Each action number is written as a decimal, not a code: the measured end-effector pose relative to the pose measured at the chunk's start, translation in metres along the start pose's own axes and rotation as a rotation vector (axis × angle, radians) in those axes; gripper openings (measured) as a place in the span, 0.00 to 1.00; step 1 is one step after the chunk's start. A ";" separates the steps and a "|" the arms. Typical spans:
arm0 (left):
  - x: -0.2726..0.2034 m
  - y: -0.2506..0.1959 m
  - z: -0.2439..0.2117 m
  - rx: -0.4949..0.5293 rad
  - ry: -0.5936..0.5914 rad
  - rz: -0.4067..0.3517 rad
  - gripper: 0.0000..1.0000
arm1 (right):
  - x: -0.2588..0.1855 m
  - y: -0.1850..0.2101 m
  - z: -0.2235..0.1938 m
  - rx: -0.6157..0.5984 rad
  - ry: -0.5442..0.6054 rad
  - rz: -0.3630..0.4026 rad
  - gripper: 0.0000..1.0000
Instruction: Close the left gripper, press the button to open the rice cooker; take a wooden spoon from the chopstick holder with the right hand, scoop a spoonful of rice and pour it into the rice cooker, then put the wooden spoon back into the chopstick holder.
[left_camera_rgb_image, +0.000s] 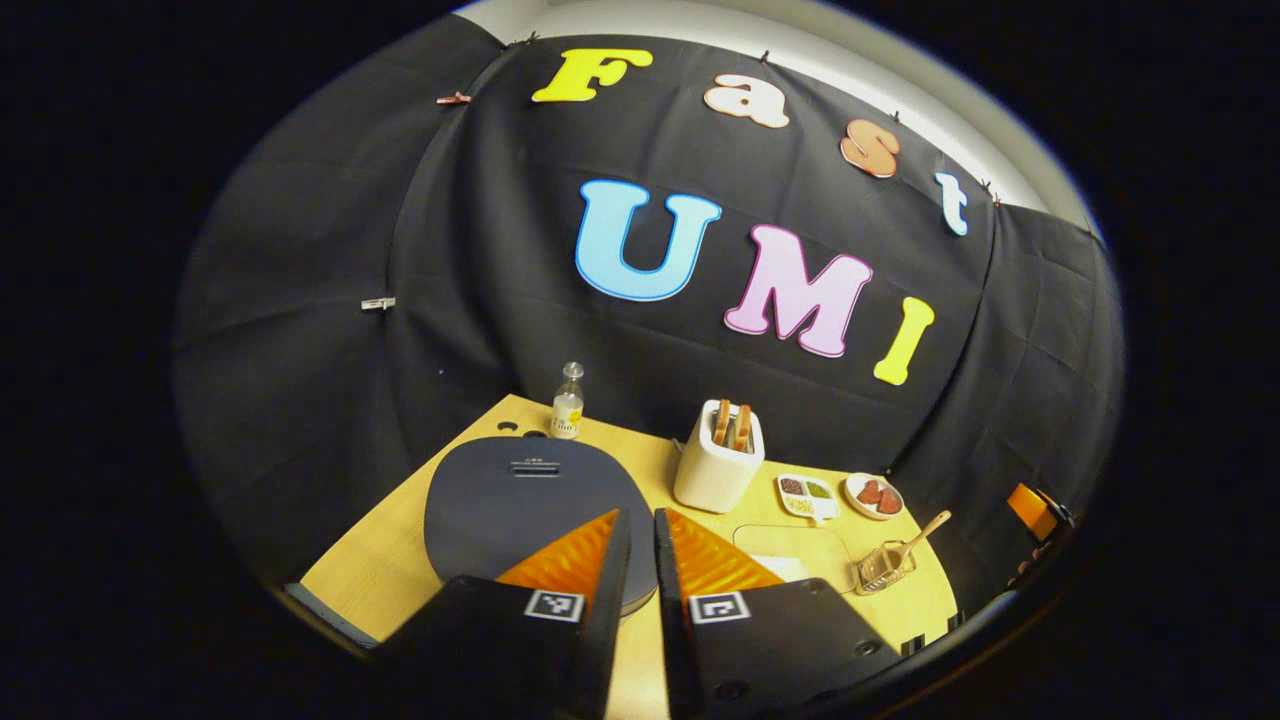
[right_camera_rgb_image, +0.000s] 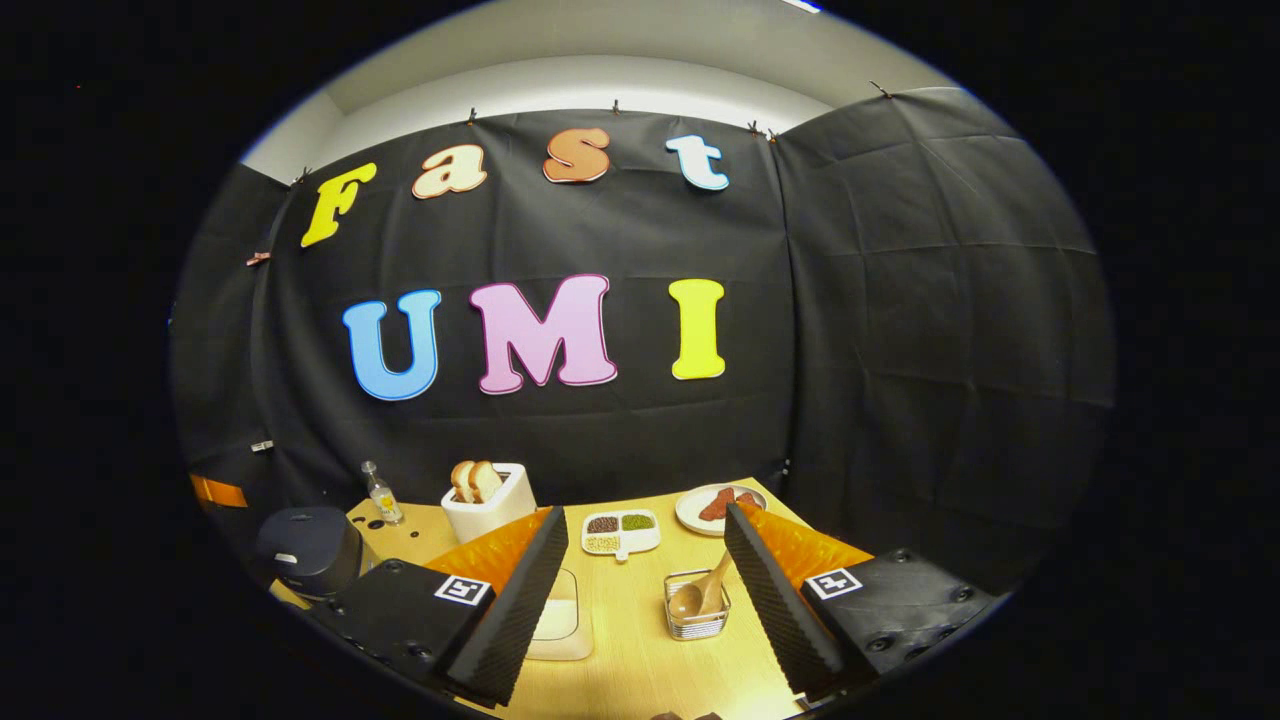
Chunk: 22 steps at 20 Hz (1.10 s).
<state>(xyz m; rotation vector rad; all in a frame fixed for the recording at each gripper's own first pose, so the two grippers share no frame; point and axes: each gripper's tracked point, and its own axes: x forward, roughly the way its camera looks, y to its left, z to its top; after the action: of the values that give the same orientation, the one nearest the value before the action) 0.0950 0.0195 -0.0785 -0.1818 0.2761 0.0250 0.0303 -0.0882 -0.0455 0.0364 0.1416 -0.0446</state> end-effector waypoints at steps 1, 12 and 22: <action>0.004 0.006 0.000 0.014 0.007 0.015 0.12 | 0.001 -0.003 -0.001 0.003 0.004 -0.005 0.98; 0.054 0.053 -0.051 -0.002 0.251 0.100 0.07 | -0.010 -0.026 -0.037 -0.017 0.081 -0.066 0.98; 0.060 0.051 -0.083 -0.073 0.299 0.106 0.07 | -0.017 -0.035 -0.056 -0.019 0.120 -0.090 0.98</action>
<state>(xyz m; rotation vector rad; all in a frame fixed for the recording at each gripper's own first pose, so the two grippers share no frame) 0.1281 0.0548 -0.1824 -0.2436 0.5835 0.1137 0.0043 -0.1205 -0.0995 0.0141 0.2635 -0.1313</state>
